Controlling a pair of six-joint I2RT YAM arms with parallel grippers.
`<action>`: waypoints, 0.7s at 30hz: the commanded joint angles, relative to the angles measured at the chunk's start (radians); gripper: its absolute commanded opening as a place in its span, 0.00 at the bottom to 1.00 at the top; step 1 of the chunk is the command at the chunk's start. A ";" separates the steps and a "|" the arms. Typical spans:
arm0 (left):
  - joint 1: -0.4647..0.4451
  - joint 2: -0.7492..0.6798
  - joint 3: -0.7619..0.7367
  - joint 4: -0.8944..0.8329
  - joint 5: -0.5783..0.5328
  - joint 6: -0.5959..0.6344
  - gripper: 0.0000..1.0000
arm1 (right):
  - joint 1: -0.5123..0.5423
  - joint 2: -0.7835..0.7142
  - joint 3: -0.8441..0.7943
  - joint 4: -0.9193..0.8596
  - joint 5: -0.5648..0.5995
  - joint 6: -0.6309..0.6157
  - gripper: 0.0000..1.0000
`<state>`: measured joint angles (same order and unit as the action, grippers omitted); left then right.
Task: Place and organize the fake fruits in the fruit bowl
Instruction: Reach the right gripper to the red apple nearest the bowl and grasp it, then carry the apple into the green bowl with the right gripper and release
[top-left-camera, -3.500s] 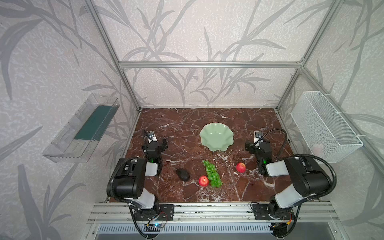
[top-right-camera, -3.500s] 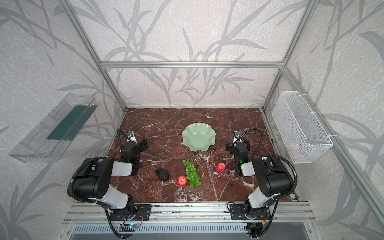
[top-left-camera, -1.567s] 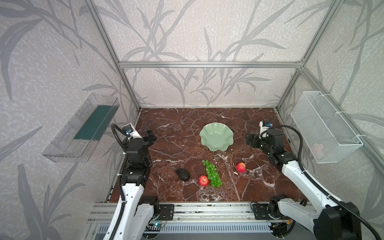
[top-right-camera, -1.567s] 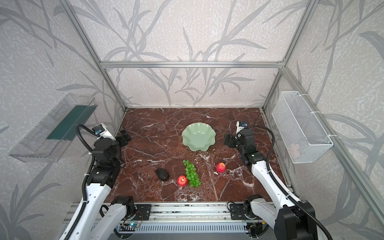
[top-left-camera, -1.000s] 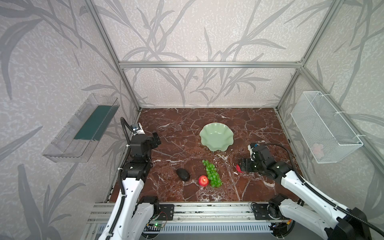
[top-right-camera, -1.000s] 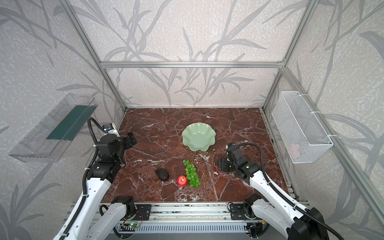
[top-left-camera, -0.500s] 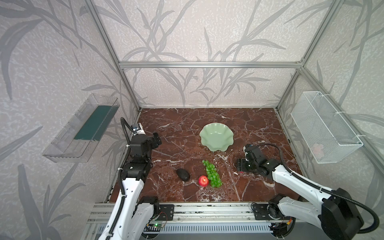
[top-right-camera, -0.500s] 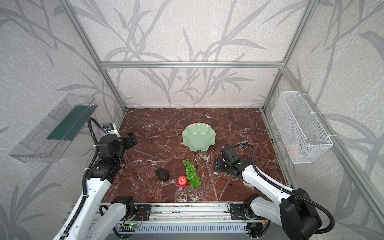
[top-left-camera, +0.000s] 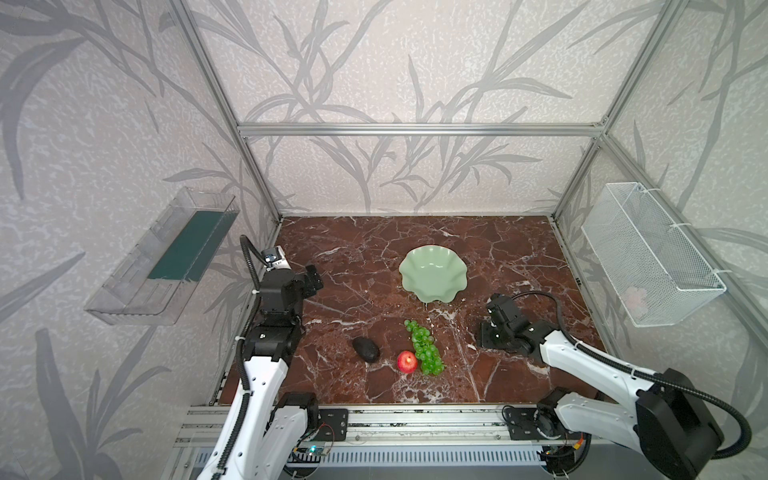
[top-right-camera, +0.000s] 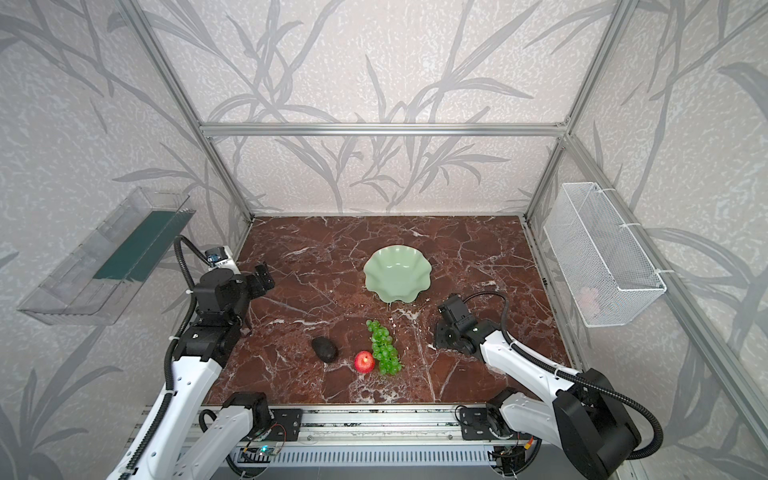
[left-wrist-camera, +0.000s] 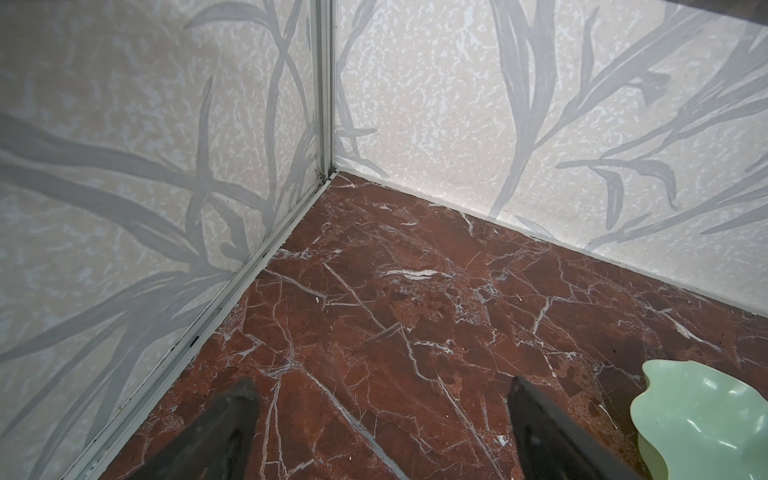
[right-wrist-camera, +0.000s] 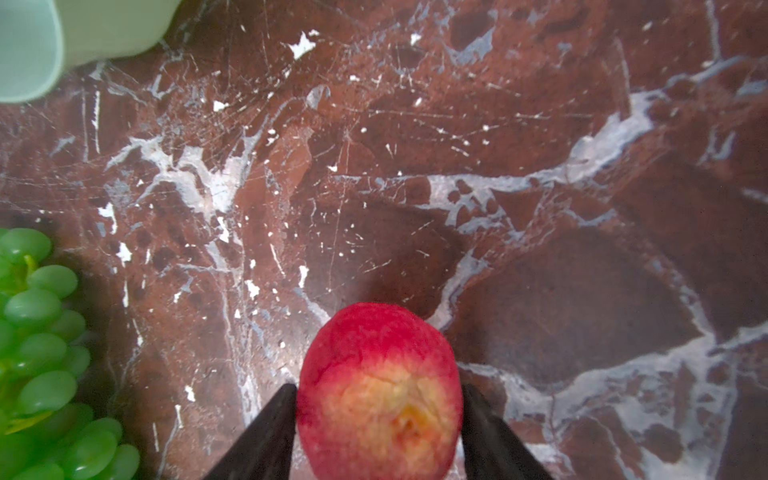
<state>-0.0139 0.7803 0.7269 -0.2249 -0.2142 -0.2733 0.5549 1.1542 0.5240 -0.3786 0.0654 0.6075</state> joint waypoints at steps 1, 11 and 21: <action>-0.001 -0.013 0.015 -0.004 0.001 -0.009 0.94 | 0.005 0.013 0.002 0.013 0.031 -0.017 0.55; -0.001 -0.012 0.014 -0.001 0.000 -0.010 0.94 | 0.052 -0.024 0.099 -0.063 0.098 -0.091 0.42; -0.001 -0.019 0.009 0.004 -0.005 -0.010 0.94 | 0.099 0.073 0.357 -0.001 0.134 -0.223 0.41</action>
<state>-0.0139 0.7776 0.7269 -0.2249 -0.2146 -0.2733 0.6449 1.1698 0.8272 -0.4263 0.1703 0.4473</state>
